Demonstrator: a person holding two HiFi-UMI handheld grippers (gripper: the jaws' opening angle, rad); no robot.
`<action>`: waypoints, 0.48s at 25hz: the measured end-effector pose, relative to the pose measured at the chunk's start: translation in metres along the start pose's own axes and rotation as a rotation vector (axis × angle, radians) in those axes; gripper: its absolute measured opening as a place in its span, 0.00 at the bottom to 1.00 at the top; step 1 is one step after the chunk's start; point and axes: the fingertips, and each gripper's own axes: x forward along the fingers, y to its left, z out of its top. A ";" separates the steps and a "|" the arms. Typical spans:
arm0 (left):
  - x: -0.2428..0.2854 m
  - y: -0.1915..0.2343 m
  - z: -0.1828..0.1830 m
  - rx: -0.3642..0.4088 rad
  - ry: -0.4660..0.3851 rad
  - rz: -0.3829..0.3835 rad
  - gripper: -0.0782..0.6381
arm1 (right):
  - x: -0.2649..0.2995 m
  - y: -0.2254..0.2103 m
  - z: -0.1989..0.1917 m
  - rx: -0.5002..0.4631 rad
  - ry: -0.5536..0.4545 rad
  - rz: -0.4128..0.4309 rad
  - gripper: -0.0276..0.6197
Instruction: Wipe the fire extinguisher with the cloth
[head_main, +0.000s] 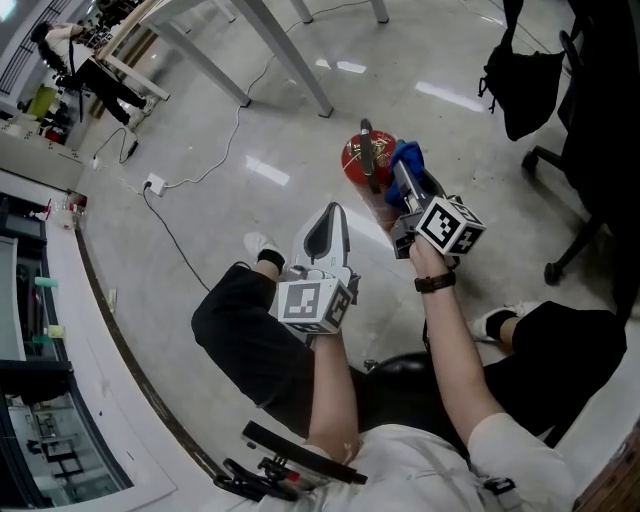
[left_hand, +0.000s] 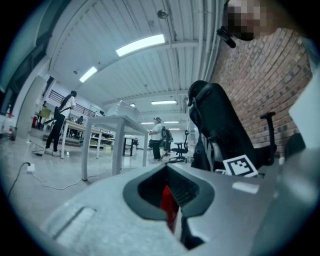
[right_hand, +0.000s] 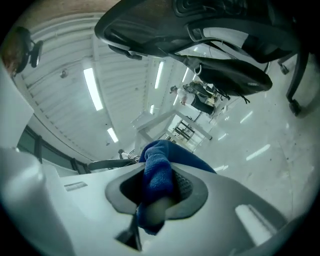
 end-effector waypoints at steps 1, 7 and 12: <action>0.002 -0.002 -0.004 0.003 0.005 -0.013 0.11 | 0.002 0.000 -0.002 -0.019 -0.010 0.000 0.16; 0.013 -0.008 -0.020 -0.001 0.056 -0.021 0.11 | 0.002 -0.039 -0.009 -0.003 -0.027 -0.054 0.16; 0.024 -0.006 -0.038 0.011 0.095 -0.025 0.11 | 0.004 -0.125 -0.069 0.090 0.098 -0.207 0.15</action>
